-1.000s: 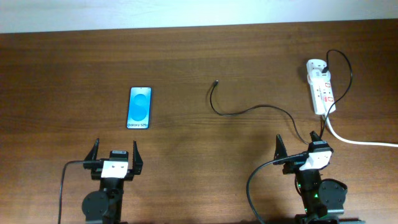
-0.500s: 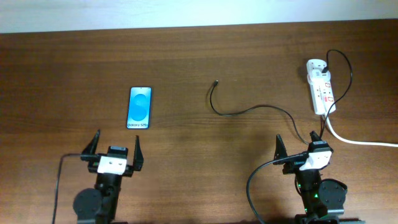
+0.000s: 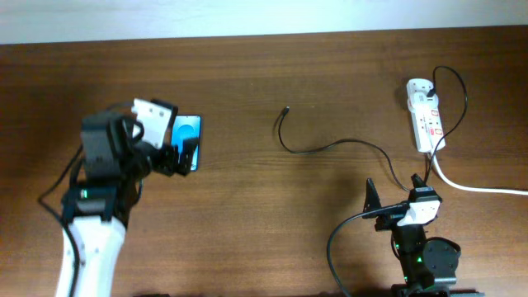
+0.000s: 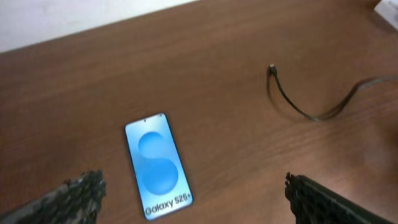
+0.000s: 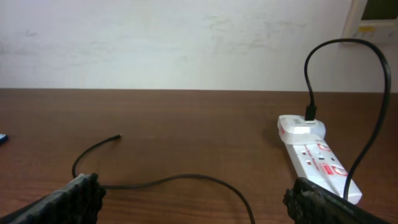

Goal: Plug charger to phone and switch on socket
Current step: 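Move the left gripper over the blue phone and grasp its bottom edge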

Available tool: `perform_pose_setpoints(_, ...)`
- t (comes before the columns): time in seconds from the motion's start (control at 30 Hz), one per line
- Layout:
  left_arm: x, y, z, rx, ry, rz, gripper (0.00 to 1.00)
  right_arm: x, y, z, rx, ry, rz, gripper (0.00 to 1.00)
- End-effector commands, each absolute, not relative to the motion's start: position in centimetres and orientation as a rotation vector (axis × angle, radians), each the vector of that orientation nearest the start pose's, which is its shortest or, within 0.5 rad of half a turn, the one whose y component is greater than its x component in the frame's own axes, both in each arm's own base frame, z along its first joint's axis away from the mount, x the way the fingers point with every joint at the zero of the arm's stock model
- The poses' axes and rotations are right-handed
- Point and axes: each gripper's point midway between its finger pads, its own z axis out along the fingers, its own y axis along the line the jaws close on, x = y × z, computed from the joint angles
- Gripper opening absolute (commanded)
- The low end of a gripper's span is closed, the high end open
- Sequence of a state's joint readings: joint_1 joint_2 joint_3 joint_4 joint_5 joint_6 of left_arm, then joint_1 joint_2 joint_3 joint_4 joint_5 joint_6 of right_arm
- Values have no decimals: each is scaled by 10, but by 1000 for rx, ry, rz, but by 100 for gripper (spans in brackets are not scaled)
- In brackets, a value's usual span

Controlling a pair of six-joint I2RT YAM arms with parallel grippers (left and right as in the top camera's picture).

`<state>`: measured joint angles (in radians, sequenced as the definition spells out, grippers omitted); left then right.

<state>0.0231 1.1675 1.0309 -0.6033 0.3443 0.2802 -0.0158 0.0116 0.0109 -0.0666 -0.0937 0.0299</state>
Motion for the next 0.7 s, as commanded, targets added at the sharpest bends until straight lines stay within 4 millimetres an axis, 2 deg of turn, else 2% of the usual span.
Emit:
perform_pose_setpoints(0.0,354,-67,237,483,2366,-444,99,246,14,158,-32,1641,98,98)
perform_pose_setpoints(0.07,351,-79,232,495,2412,-567,99,246,14,158,-31,1641,97,98)
perform_pose_setpoints(0.23,350,-81,230,497,2418,-588,99,246,14,158,-32,1641,98,98)
perform_pose_setpoints(0.3,356,-82,234,374,2431,-613,99,246,14,158,-32,1641,98,98)
perform_pose_setpoints(0.4,375,-58,231,121,2520,-400,100,246,14,158,-32,1641,98,98)
perform_pose_setpoints(0.53,399,-52,230,97,2623,-237,99,246,14,158,-32,1641,98,98)
perform_pose_setpoints(0.63,420,-44,202,107,2749,-15,99,246,14,158,-32,1641,98,99)
perform_pose_setpoints(0.67,421,-44,194,111,2772,10,99,246,14,158,-32,1641,98,98)
